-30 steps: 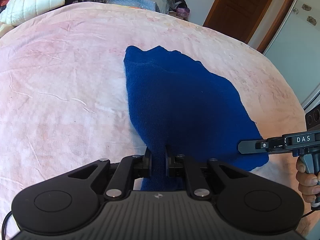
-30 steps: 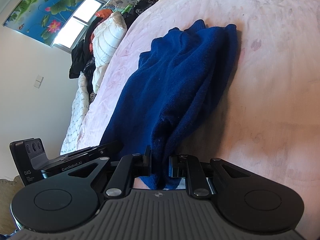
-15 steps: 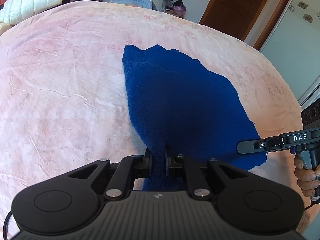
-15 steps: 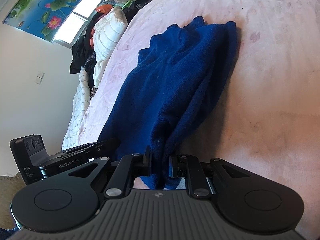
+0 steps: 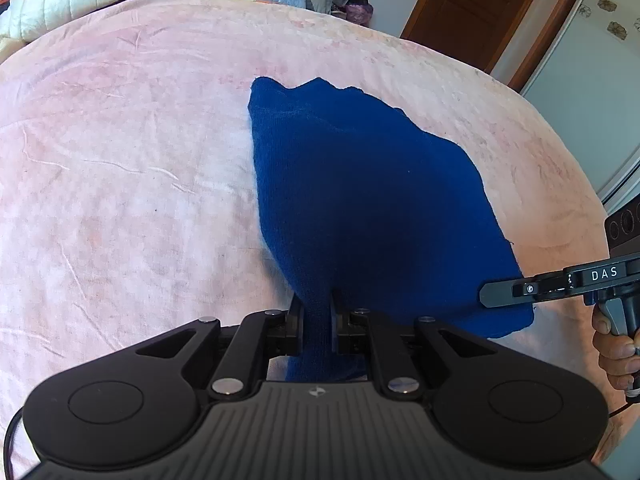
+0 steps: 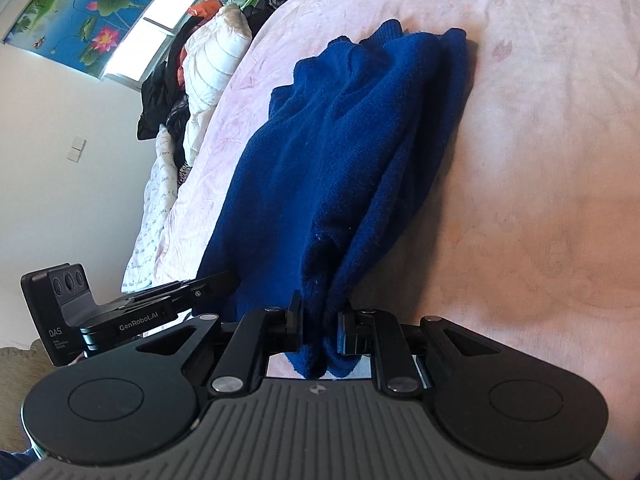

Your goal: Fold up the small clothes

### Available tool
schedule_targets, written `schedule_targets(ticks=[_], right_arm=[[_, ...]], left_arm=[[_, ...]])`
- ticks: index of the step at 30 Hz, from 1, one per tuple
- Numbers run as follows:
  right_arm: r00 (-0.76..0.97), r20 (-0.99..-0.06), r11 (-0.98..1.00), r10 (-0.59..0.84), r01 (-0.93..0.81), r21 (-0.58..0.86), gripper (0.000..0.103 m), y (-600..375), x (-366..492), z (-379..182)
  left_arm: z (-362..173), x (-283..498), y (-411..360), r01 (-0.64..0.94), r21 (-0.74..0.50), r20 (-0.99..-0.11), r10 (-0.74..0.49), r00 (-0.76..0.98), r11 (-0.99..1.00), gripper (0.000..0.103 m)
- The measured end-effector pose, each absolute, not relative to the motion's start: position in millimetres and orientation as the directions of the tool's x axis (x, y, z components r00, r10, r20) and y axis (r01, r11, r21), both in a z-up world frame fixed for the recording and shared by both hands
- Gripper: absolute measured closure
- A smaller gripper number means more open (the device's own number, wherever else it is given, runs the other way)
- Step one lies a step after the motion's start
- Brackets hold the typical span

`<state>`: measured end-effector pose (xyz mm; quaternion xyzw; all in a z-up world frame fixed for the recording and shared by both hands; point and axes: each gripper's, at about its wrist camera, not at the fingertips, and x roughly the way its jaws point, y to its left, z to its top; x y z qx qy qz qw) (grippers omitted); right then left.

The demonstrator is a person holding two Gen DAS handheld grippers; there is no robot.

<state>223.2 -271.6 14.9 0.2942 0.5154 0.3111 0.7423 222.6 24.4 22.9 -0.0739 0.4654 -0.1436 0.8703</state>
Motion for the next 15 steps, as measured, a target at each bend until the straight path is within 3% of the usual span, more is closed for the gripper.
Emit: schedule_targets(ticks=[15], right_arm=[[0.299, -0.601, 0.656, 0.742, -0.135, 0.743, 0.084, -271.3, 214.9, 0.1]], left_arm=[[6.5, 216.3, 21.7, 0.190, -0.209, -0.788, -0.280, 0.549, 0.959, 0.090]])
